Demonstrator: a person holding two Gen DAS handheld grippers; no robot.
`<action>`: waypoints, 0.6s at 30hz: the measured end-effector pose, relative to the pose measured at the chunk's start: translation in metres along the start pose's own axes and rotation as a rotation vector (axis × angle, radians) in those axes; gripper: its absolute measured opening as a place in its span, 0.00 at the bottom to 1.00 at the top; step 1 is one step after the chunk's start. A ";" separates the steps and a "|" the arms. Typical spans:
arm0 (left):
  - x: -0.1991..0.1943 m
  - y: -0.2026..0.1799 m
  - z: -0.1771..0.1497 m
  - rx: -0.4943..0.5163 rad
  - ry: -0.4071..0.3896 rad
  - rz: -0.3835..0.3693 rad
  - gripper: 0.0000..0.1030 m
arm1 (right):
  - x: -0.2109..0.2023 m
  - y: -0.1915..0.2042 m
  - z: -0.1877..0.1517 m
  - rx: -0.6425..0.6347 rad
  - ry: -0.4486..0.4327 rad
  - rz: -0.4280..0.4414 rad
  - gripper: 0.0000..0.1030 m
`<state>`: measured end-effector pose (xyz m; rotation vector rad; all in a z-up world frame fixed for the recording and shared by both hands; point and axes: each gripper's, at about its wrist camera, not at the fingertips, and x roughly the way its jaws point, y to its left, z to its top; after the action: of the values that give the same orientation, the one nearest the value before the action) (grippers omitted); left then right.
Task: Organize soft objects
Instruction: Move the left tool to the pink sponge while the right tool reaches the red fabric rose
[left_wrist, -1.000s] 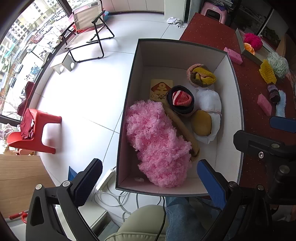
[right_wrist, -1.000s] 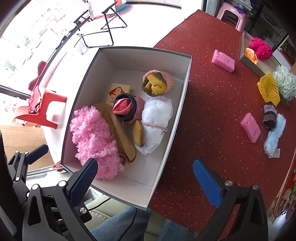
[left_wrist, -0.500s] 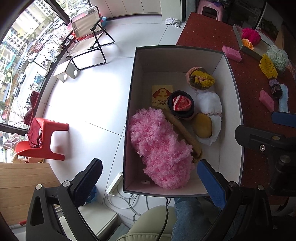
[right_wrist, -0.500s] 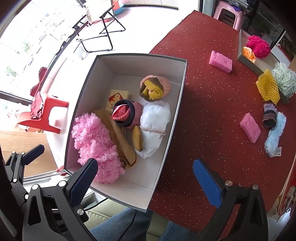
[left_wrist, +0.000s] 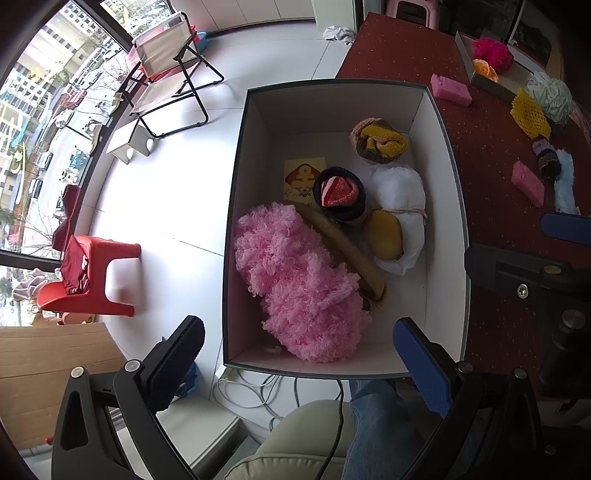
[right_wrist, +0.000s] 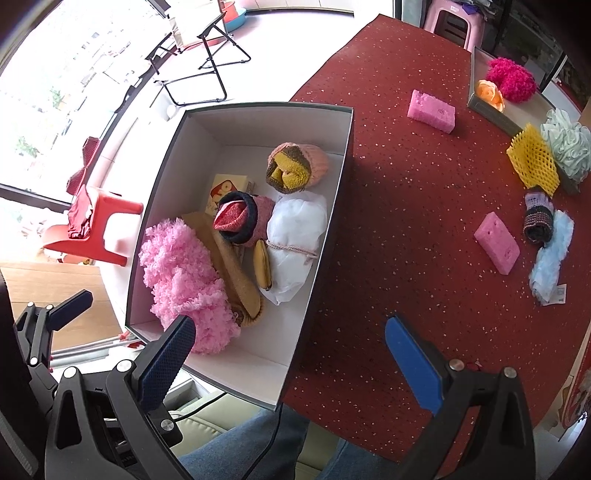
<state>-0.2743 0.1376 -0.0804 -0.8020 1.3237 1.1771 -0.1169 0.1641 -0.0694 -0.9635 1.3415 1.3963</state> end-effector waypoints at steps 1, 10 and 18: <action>0.000 -0.001 -0.001 -0.001 0.004 0.002 1.00 | 0.000 0.000 0.000 -0.005 0.000 0.002 1.00; -0.002 -0.009 -0.009 -0.006 0.033 0.033 1.00 | 0.004 -0.008 -0.006 -0.011 0.012 0.039 1.00; 0.001 -0.050 -0.007 0.105 0.061 0.028 1.00 | 0.007 -0.052 -0.024 0.103 0.018 0.052 1.00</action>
<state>-0.2291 0.1179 -0.0911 -0.7502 1.4392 1.1026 -0.0698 0.1385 -0.0913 -0.8798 1.4470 1.3463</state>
